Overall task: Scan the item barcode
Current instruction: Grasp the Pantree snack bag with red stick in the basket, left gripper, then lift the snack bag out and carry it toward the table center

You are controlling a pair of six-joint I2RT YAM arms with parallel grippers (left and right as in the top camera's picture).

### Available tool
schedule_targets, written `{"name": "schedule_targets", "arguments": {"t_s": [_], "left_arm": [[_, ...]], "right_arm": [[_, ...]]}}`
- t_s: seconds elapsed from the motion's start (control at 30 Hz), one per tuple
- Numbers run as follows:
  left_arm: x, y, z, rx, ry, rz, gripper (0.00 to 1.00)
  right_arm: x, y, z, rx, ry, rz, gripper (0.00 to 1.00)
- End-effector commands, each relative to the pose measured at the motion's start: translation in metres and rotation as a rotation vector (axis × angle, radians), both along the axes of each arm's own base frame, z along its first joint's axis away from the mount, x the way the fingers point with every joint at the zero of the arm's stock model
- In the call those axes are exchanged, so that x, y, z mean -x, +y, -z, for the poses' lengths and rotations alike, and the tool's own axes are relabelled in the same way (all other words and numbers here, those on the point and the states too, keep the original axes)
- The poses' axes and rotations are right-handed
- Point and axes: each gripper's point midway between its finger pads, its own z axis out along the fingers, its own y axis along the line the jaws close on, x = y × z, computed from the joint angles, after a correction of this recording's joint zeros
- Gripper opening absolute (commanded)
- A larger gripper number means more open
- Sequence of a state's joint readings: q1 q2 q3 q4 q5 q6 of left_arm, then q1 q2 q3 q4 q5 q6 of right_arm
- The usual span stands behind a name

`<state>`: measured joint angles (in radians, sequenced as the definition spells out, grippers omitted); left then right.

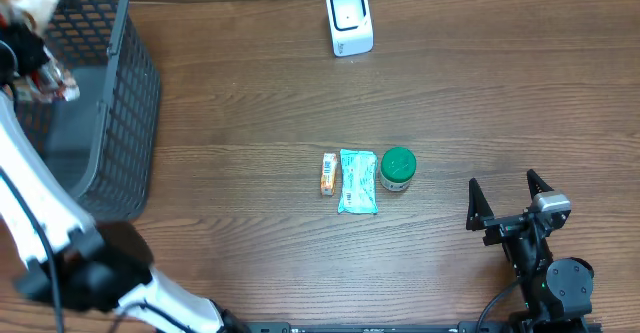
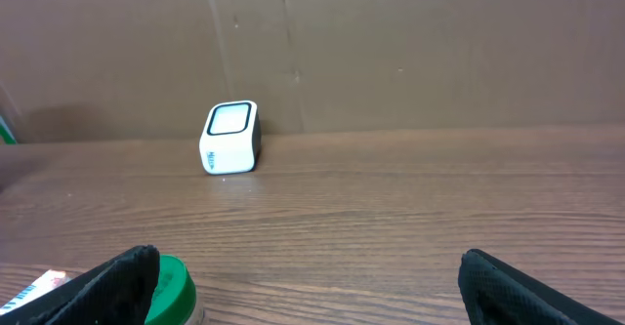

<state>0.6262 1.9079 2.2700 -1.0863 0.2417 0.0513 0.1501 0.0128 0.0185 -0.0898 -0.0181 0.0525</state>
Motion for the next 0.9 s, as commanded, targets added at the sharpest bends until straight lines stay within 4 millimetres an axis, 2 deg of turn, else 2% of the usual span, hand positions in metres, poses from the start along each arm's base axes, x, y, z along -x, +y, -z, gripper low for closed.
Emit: {"name": "schedule_targets", "arguments": {"t_s": [0.0, 0.1, 0.17, 0.27, 0.37, 0.43, 0.53, 0.63, 0.87], "left_arm": [[0.021, -0.042, -0.065, 0.041, -0.147, -0.001, 0.04], [0.043, -0.075, -0.091, 0.078, -0.189, -0.002, 0.04], [0.058, -0.101, -0.099, 0.097, -0.184, 0.023, 0.04], [0.078, -0.143, -0.096, 0.133, -0.125, 0.091, 0.04], [0.09, -0.18, -0.079, 0.177, -0.027, 0.163, 0.04], [0.094, -0.2, -0.062, 0.189, 0.058, 0.2, 0.04], [0.097, -0.22, -0.034, 0.173, 0.178, 0.232, 0.04], [0.098, -0.242, 0.005, 0.175, 0.311, 0.271, 0.04], [0.098, -0.287, 0.116, 0.149, 0.568, 0.315, 0.04]], "right_arm": [[-0.001, -0.003, 0.001, 0.001, -0.006, 0.015, 1.0], [-0.001, -0.003, 0.001, 0.001, -0.006, 0.015, 1.0], [-0.001, -0.003, 0.001, 0.001, -0.006, 0.015, 1.0], [-0.001, -0.003, 0.001, 0.001, -0.006, 0.015, 1.0], [-0.001, -0.003, 0.001, 0.001, -0.006, 0.015, 1.0], [-0.001, -0.003, 0.001, 0.001, -0.006, 0.015, 1.0], [-0.001, -0.003, 0.001, 0.001, -0.006, 0.015, 1.0], [-0.001, -0.003, 0.001, 0.001, -0.006, 0.015, 1.0], [-0.001, -0.003, 0.001, 0.001, -0.006, 0.015, 1.0]]}}
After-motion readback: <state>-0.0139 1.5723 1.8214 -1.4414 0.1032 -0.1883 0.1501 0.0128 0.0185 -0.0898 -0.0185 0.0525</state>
